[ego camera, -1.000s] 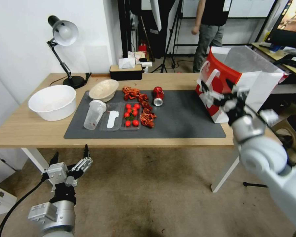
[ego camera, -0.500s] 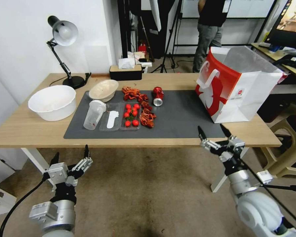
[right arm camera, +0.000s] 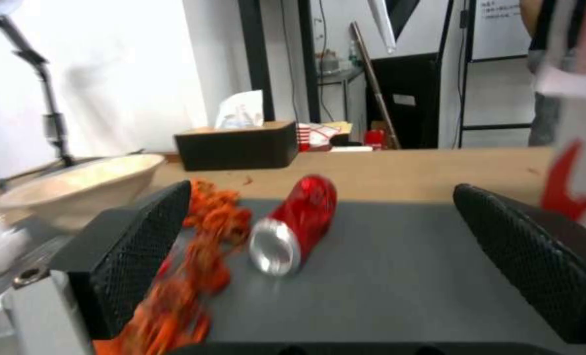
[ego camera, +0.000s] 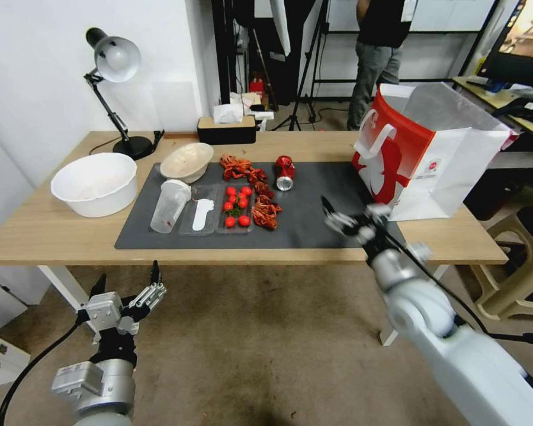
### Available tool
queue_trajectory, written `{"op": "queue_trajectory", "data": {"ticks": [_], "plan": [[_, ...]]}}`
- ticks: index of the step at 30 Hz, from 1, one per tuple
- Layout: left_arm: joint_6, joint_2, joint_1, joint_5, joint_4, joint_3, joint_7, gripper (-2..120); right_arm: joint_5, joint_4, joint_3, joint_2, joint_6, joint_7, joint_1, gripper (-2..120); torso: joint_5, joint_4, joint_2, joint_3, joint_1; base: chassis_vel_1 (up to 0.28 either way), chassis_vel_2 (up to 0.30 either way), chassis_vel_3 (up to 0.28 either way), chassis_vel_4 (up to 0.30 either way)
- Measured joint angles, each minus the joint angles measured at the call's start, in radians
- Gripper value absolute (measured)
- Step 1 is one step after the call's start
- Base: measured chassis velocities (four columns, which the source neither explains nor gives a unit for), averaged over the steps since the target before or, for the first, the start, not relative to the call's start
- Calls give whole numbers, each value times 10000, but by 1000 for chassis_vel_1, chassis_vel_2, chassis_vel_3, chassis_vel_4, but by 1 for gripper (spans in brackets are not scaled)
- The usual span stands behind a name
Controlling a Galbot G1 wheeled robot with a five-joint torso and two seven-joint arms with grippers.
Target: Pick up the trash from the table and place it into the takeout bag.
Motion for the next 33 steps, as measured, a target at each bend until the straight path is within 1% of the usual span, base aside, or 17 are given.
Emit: {"op": "queue_trajectory", "data": {"ticks": [2, 4, 7, 8, 9, 10, 13, 15, 17, 18, 19, 20, 21, 22, 24, 26, 33], "plan": [[1, -8, 3, -1, 0, -1, -7, 100, 50, -142, -158, 39, -67, 67, 259, 100, 0, -2, 0, 0, 1, 0, 0, 0, 0], [1, -22, 16, -3, 0, -4, -13, 100, 195, -666, -696, 215, -351, 358, 1242, 100, 0, 1, 0, 0, 0, 0, 0, 0, 0], [1, -33, 23, -3, 0, -9, -18, 100, 247, -809, -842, 272, -447, 454, 1517, 100, -2, 2, 0, 0, 0, 0, 0, 0, 0], [2, -64, 46, -4, 0, -18, -23, 100, 570, -1575, -1587, 638, -946, 1014, 2791, 100, -1, 5, 0, 1, 2, 0, 0, 0, 0], [2, -64, 46, -4, 0, -18, -23, 100, 570, -1575, -1587, 638, -946, 1014, 2791, 100, -1, 5, 0, 1, 2, 0, 0, 0, 0], [1, -88, 57, -4, 2, -24, -26, 100, 722, -1968, -1914, 840, -1148, 1300, 3321, 100, -2, 4, -1, 1, 2, 0, 0, 0, 0], [30, -146, 104, -50, 1, -32, -2, 100, 1193, -3539, -2842, 1754, -1781, 2153, 4873, 100, 0, 0, 0, 1, 2, 0, 0, 0, 0], [31, -149, 114, -49, 0, -27, 4, 100, 1217, -3863, -2951, 1944, -1866, 2279, 5120, 100, -5, 2, 0, 1, 2, 0, 0, 0, 0], [33, -153, 150, -38, -4, -20, 12, 100, 1133, -5080, -3223, 2719, -2173, 2607, 5893, 100, -2, 2, 0, 1, 3, 0, 0, 0, 0], [33, -153, 150, -38, -4, -20, 12, 100, 1133, -5080, -3223, 2719, -2173, 2607, 5893, 100, -2, 2, 0, 1, 3, 0, 0, 0, 0], [31, -159, 157, -36, -4, -26, 10, 100, 1063, -5588, -3288, 3035, -2337, 2709, 6181, 100, -3, 2, 0, 1, 2, 0, 0, 0, 0], [29, -160, 158, -37, -2, -28, 9, 100, 1046, -5754, -3301, 3154, -2416, 2756, 6279, 100, -3, 1, 0, 0, 3, 0, 0, 0, 0], [0, -164, 167, -35, 44, -38, 2, 100, 1008, -6518, -3326, 3700, -2878, 2924, 6693, 100, -2, 1, -1, 0, 2, 0, 0, 0, 0], [-17, -163, 178, -36, 75, -40, -1, 100, 947, -6901, -3328, 3954, -3102, 3011, 6861, 100, -4, 2, 0, 0, 3, 0, 0, 0, 0], [-27, -162, 180, -35, 81, -39, -2, 100, 908, -7184, -3328, 4147, -3345, 3116, 6970, 100, -3, 1, -1, -1, 3, 0, 0, 0, 0], [-31, -150, 149, -34, 109, -22, -3, 100, 1020, -7597, -3296, 4432, -4188, 3316, 7077, 100, -2, -2, 0, -1, 0, 0, 0, 0, 0], [-31, -41, 122, -65, 157, -26, -15, 100, 1210, -8057, -3169, 4763, -4712, 3484, 7076, 100, -2, 0, 0, -2, 0, 0, 0, 0, 0]]}}
